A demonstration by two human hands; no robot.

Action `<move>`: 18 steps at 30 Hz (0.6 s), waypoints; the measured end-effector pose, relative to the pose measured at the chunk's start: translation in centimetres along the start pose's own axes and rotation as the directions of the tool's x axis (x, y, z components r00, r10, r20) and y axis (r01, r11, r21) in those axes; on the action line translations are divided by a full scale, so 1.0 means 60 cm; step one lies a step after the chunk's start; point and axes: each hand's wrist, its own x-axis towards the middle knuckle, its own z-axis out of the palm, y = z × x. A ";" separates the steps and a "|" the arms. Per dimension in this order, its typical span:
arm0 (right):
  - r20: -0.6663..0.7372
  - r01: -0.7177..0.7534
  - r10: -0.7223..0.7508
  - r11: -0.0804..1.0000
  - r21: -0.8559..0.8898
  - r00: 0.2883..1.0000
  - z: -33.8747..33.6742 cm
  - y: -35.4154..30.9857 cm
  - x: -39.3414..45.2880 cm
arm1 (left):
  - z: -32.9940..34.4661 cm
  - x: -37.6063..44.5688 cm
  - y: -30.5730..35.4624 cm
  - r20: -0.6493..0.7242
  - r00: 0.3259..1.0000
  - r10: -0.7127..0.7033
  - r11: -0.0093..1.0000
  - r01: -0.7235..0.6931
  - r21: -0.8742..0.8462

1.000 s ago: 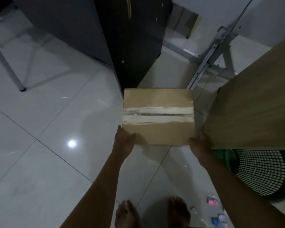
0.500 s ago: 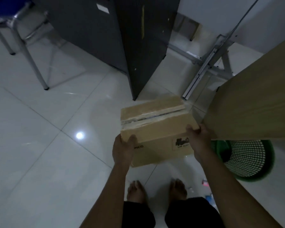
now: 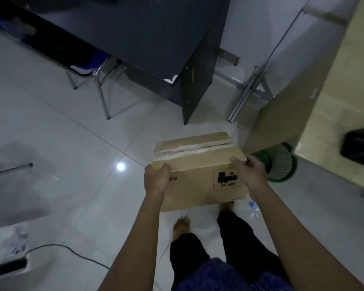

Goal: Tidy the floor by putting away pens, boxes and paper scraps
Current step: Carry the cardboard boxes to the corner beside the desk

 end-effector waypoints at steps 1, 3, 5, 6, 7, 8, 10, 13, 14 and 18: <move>-0.015 0.015 -0.015 1.000 0.008 1.000 -0.010 -0.008 -0.031 | -0.019 -0.023 0.011 0.018 1.000 0.018 1.000 -0.018 0.022; -0.055 0.039 -0.038 0.999 0.024 0.998 -0.026 -0.017 -0.090 | -0.049 -0.066 0.027 0.025 0.998 0.060 0.996 -0.062 0.064; -0.103 0.058 -0.055 0.998 0.026 0.993 -0.046 -0.017 -0.154 | -0.076 -0.113 0.043 0.022 0.994 0.107 0.988 -0.109 0.110; -0.114 0.062 -0.060 0.998 0.019 0.992 -0.054 -0.014 -0.178 | -0.084 -0.131 0.048 0.023 0.993 0.117 0.985 -0.119 0.126; -0.125 0.068 -0.064 0.997 0.030 0.990 -0.064 -0.010 -0.203 | -0.092 -0.148 0.052 0.040 0.991 0.130 0.981 -0.134 0.138; -0.137 0.072 -0.065 0.996 0.050 0.989 -0.076 -0.007 -0.227 | -0.097 -0.166 0.057 0.066 0.988 0.142 0.977 -0.150 0.152; -0.172 0.068 -0.054 0.994 0.080 0.984 -0.096 0.006 -0.268 | -0.104 -0.194 0.059 0.104 0.983 0.150 0.969 -0.167 0.180; -0.236 0.032 0.010 0.984 0.172 0.972 -0.154 0.055 -0.328 | -0.090 -0.256 0.043 0.204 0.965 0.166 0.945 -0.214 0.246; -0.272 0.022 0.038 0.977 0.213 0.962 -0.185 0.079 -0.347 | -0.073 -0.285 0.033 0.256 0.951 0.171 0.933 -0.240 0.268; -0.380 0.007 0.138 0.934 0.356 0.915 -0.297 0.162 -0.396 | 0.007 -0.383 0.002 0.437 0.886 0.156 0.876 -0.328 0.353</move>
